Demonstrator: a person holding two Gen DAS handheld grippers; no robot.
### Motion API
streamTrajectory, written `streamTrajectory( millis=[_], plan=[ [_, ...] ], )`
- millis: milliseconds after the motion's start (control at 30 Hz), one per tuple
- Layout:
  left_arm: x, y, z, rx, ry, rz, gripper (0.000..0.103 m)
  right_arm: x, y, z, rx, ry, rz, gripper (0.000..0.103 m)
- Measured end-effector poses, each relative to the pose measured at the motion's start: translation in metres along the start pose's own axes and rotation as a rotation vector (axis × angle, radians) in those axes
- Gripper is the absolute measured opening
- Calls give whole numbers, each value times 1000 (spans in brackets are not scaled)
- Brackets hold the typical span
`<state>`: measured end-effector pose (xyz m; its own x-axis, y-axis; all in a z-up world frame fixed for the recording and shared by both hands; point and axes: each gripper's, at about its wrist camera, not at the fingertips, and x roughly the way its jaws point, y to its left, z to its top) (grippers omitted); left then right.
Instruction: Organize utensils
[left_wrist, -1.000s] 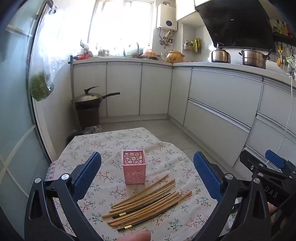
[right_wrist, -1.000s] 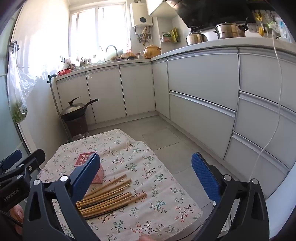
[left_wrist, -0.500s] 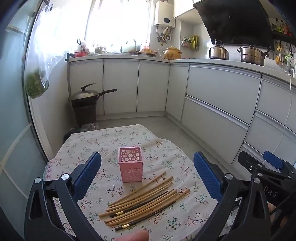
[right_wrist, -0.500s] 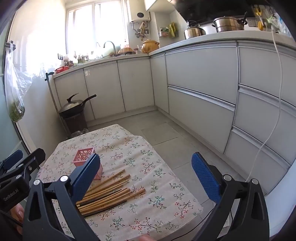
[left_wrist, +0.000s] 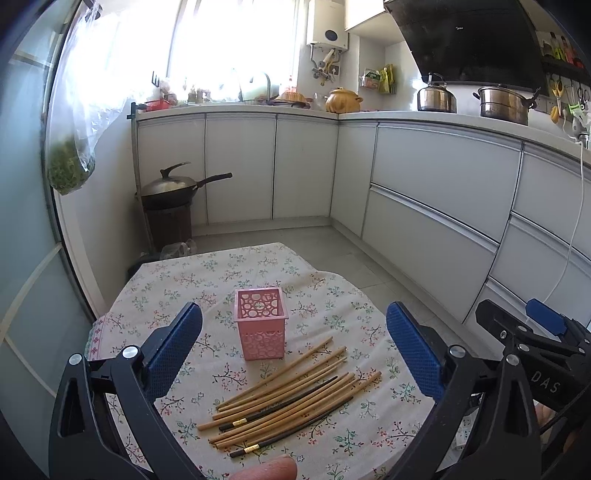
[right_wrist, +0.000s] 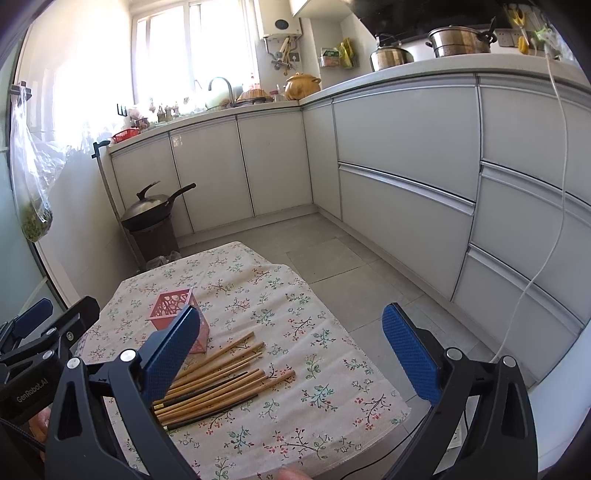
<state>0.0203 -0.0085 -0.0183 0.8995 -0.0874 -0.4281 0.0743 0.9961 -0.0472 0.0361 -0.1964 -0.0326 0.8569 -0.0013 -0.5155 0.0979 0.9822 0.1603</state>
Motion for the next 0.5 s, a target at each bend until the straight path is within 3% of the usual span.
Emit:
streamTrajectory(
  millis=[500],
  plan=[
    [3, 2, -1, -1, 4, 2, 96, 1, -1, -2, -4, 13, 13, 96]
  ],
)
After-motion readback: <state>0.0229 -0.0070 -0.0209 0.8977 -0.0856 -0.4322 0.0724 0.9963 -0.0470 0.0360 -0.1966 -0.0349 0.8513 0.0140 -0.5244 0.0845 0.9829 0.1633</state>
